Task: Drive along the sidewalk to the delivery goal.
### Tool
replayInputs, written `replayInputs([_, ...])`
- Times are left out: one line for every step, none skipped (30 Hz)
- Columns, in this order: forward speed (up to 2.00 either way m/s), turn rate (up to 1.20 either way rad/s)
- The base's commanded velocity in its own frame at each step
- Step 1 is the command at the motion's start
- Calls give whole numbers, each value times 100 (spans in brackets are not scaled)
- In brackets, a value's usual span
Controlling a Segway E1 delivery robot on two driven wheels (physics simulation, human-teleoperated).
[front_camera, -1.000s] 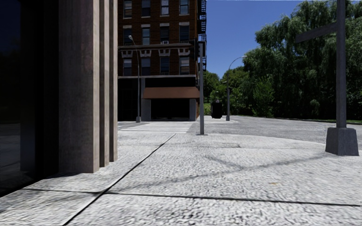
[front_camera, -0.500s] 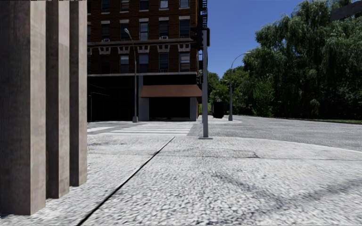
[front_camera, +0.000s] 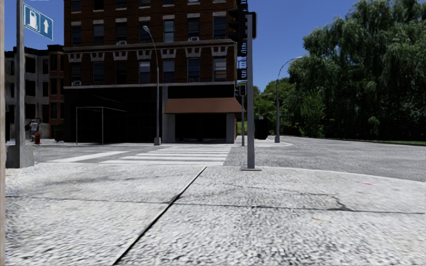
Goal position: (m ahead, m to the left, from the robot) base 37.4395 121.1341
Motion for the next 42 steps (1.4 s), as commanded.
replayInputs([200, 21])
replayInputs([200, 21])
replayInputs([200, 21])
replayInputs([200, 21])
replayInputs([200, 21])
replayInputs([200, 21])
replayInputs([200, 21])
replayInputs([200, 21])
replayInputs([200, 21])
replayInputs([200, 21])
replayInputs([200, 21])
replayInputs([200, 21])
replayInputs([200, 21])
replayInputs([200, 21])
replayInputs([200, 21])
replayInputs([200, 21])
replayInputs([200, 21])
replayInputs([200, 21])
replayInputs([200, 21])
replayInputs([200, 21])
replayInputs([200, 12])
replayInputs([200, 9])
replayInputs([200, 8])
replayInputs([200, 8])
replayInputs([200, 4])
replayInputs([200, 0])
replayInputs([200, 0])
replayInputs([200, 0])
replayInputs([200, 0])
replayInputs([200, 0])
replayInputs([200, 0])
replayInputs([200, 0])
replayInputs([200, 0])
replayInputs([200, 0])
replayInputs([200, 0])
replayInputs([200, 0])
replayInputs([200, 0])
replayInputs([200, 0])
replayInputs([200, 0])
replayInputs([200, 0])
replayInputs([200, 0])
replayInputs([200, 0])
